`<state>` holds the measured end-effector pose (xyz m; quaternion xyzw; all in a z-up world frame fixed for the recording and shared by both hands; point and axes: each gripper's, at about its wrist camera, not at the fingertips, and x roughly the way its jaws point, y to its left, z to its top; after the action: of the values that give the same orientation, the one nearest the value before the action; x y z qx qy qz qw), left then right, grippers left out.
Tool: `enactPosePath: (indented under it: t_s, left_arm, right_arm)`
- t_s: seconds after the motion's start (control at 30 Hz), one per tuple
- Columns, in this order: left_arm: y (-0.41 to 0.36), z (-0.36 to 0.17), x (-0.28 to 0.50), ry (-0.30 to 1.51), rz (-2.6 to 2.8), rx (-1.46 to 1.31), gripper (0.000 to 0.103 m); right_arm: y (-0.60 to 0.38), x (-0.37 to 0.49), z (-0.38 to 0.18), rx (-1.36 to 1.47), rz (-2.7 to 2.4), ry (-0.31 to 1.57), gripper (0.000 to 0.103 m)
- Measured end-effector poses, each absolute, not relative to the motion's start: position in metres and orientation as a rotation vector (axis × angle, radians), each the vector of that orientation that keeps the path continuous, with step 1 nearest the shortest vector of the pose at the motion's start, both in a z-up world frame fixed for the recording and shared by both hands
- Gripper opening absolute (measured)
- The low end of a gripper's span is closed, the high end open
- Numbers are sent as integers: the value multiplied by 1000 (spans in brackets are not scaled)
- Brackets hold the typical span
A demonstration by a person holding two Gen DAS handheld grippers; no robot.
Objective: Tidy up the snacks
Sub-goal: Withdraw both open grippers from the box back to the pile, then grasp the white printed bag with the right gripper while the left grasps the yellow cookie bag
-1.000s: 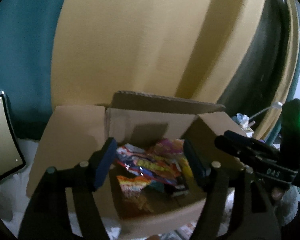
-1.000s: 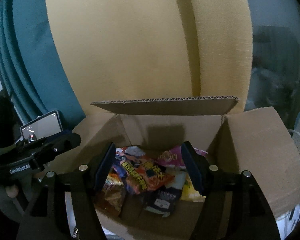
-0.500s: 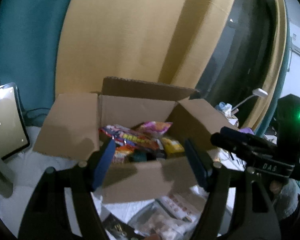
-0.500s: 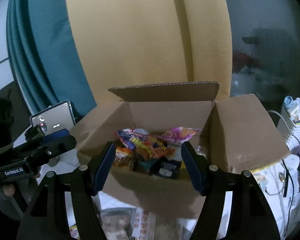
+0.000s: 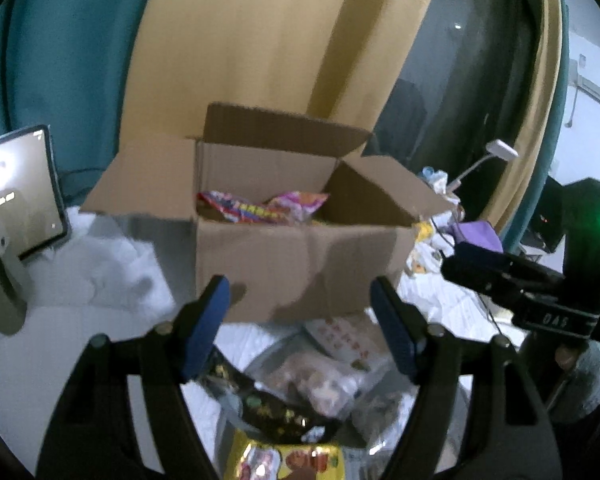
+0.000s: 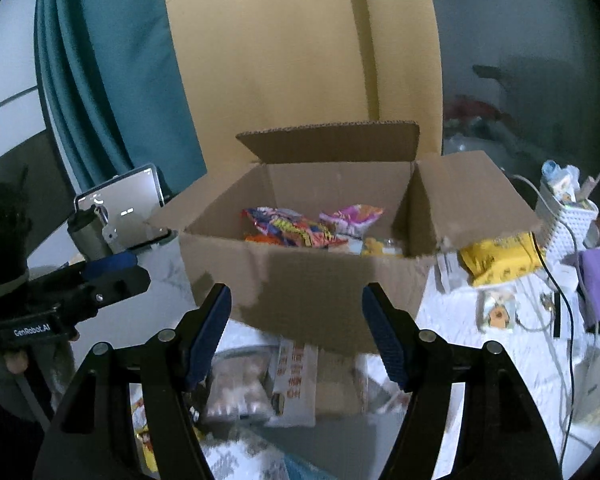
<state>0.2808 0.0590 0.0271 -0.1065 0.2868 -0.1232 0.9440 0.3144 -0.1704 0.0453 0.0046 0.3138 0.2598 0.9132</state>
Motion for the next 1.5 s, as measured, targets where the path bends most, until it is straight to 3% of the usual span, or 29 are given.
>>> enactPosePath:
  t_s: [0.27, 0.6, 0.73, 0.93, 1.5]
  left_arm:
    - [59, 3, 256, 634, -255, -239, 79]
    - [52, -47, 230, 751, -240, -255, 80]
    - [51, -67, 224, 814, -226, -256, 95]
    - [43, -85, 215, 853, -241, -233, 100]
    - [15, -105, 222, 930, -172, -12, 102]
  right_arm:
    - [-173, 284, 26, -14, 547, 674, 82]
    - [-169, 250, -7, -49, 599, 726, 83]
    - [-166, 239, -20, -67, 626, 753, 83]
    - [-159, 226, -36, -118, 664, 785, 88]
    - [-153, 241, -72, -174, 646, 871, 95]
